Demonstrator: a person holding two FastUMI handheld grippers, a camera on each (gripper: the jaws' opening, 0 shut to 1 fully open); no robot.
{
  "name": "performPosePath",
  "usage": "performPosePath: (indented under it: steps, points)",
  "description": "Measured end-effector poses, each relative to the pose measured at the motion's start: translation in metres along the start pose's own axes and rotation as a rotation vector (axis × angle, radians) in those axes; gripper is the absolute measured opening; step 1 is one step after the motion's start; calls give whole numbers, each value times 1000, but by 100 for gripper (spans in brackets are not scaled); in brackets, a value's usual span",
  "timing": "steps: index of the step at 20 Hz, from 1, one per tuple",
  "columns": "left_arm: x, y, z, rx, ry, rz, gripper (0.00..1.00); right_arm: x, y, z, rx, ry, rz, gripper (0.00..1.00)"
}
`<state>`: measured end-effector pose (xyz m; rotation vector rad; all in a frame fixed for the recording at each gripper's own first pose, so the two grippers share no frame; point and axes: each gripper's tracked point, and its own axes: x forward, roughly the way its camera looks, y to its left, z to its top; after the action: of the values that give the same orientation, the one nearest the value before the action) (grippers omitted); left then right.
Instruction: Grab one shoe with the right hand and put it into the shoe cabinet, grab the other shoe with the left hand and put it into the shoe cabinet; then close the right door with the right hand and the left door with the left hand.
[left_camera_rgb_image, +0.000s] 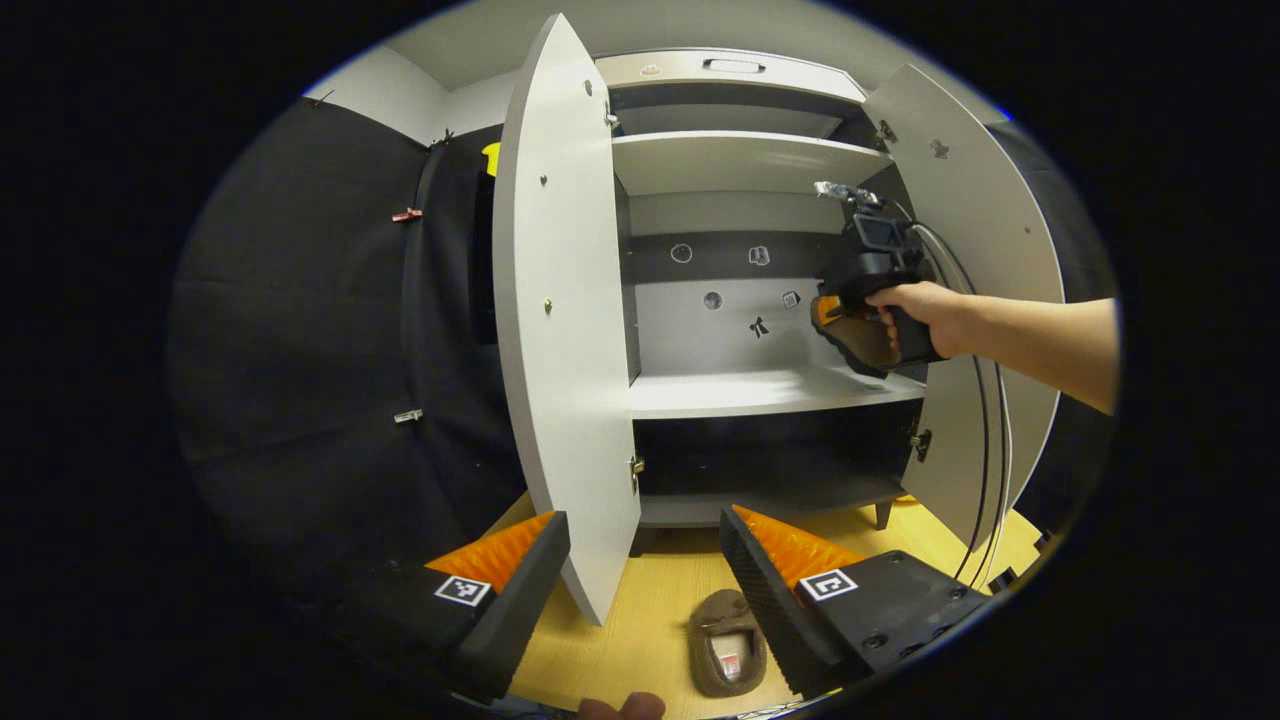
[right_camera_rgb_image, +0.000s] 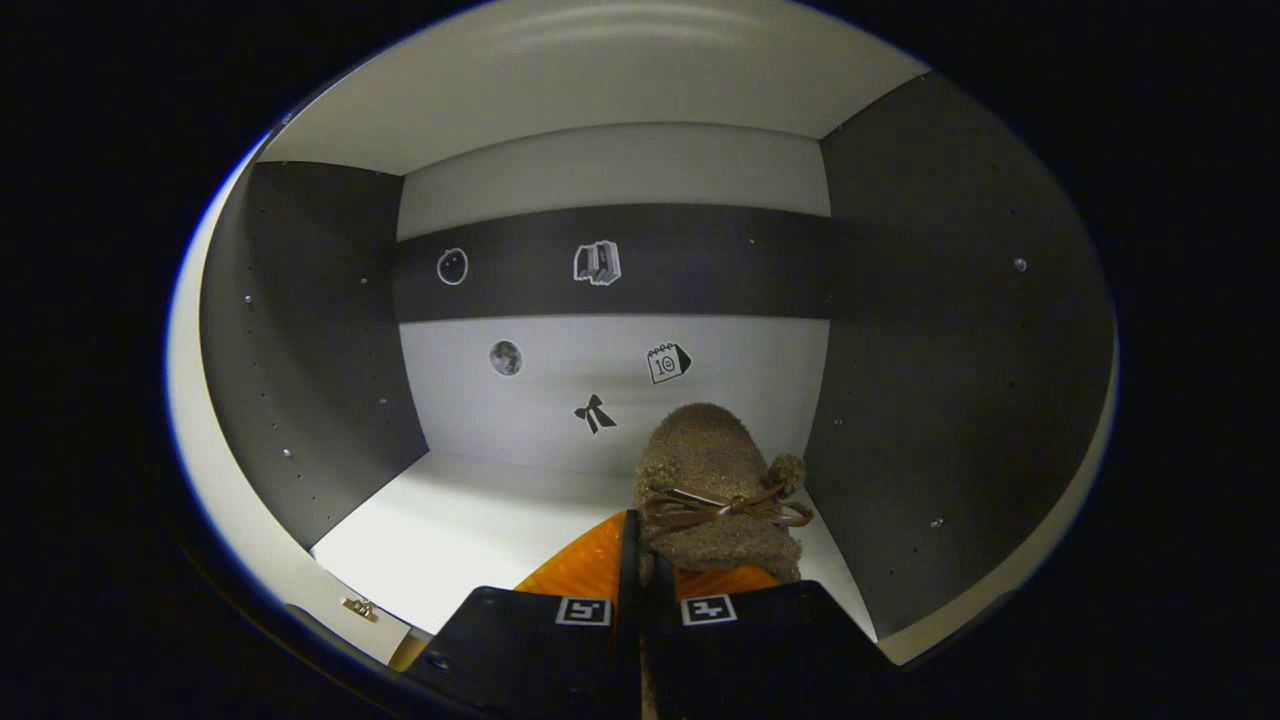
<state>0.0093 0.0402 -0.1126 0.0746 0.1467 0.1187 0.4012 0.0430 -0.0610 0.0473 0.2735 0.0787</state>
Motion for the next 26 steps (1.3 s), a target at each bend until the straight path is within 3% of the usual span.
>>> performPosePath:
  steps: [8,15,21,23,24,25,26]
  points:
    - [4,-6,-6,38,17,9,96,47,-7,-33,47,80,-31,11]
    - [5,-23,-6,12,9,-35,96,50,2,-42,142,148,-16,23]
    - [5,-26,-15,-6,34,-56,96,24,14,-37,156,173,32,54]
    - [7,-27,-22,-6,51,-78,96,10,20,-33,151,168,52,69]
    - [7,-29,-28,-7,69,-93,96,2,21,-31,139,160,58,67]
    - [7,-30,-33,-11,84,-101,96,-5,21,-26,117,137,61,83]
    - [8,-31,-39,-18,99,-111,96,-13,22,-20,89,109,63,87]
